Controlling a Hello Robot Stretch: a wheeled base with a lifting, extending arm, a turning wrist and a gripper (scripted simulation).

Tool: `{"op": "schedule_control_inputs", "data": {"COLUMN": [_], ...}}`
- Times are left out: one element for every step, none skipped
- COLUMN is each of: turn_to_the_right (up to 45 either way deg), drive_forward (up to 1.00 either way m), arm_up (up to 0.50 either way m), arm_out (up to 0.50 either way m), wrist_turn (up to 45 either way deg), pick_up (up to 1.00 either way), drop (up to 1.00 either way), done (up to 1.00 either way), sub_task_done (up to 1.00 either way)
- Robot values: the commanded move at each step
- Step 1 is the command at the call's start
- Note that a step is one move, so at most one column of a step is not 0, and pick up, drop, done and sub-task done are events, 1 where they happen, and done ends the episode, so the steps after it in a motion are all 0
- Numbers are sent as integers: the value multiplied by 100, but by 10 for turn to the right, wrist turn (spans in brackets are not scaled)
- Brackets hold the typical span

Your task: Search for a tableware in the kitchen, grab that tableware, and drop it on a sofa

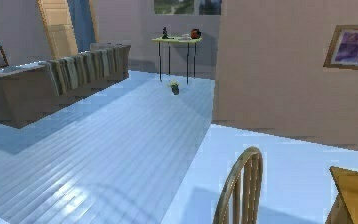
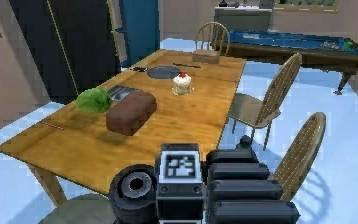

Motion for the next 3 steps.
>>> {"op": "schedule_control_inputs", "data": {"turn_to_the_right": [-450,-450,-270], "drive_forward": [0,0,0], "arm_up": [0,0,0], "arm_out": [0,0,0], "wrist_turn": [0,0,0], "pick_up": [0,0,0], "drop": [0,0,0], "done": [0,0,0], "sub_task_done": [0,0,0]}}
